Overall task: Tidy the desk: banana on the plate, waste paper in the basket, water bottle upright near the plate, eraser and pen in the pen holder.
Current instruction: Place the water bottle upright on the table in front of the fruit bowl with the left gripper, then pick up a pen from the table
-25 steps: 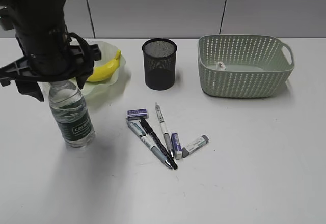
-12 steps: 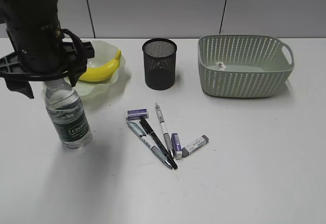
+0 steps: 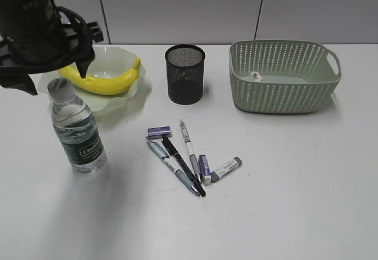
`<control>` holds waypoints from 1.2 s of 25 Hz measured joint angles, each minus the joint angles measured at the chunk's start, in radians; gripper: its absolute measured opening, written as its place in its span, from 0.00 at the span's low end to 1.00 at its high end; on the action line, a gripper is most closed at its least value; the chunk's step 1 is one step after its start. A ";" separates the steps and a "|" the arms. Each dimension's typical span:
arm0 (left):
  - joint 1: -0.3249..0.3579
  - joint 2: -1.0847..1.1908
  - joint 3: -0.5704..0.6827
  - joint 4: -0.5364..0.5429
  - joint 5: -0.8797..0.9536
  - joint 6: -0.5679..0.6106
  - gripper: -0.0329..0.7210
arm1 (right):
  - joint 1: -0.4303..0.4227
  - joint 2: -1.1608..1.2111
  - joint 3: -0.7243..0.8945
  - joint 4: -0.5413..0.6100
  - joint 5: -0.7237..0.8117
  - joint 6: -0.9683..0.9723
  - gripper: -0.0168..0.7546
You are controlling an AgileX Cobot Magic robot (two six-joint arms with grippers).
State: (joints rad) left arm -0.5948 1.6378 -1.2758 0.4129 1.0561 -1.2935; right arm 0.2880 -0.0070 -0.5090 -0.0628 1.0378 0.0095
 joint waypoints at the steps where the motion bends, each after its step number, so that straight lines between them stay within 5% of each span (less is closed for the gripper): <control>1: 0.000 -0.010 0.000 0.000 -0.005 0.000 0.82 | 0.000 0.000 0.000 0.000 0.000 0.000 0.70; 10: 0.000 -0.221 0.000 0.053 -0.085 0.027 0.82 | 0.000 0.000 0.000 0.000 0.000 0.000 0.70; 20: 0.000 -0.472 0.000 0.180 0.127 0.389 0.80 | 0.000 0.000 0.000 0.000 0.000 0.000 0.70; 25: 0.000 -0.570 0.000 0.184 0.158 0.563 0.66 | 0.000 0.000 0.000 0.000 0.000 0.000 0.70; 30: 0.000 -0.719 0.017 0.174 0.158 0.619 0.51 | 0.000 0.000 0.000 0.000 0.000 0.000 0.70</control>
State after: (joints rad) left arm -0.5948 0.9192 -1.2588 0.5866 1.2142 -0.6747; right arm 0.2880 -0.0070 -0.5090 -0.0628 1.0378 0.0095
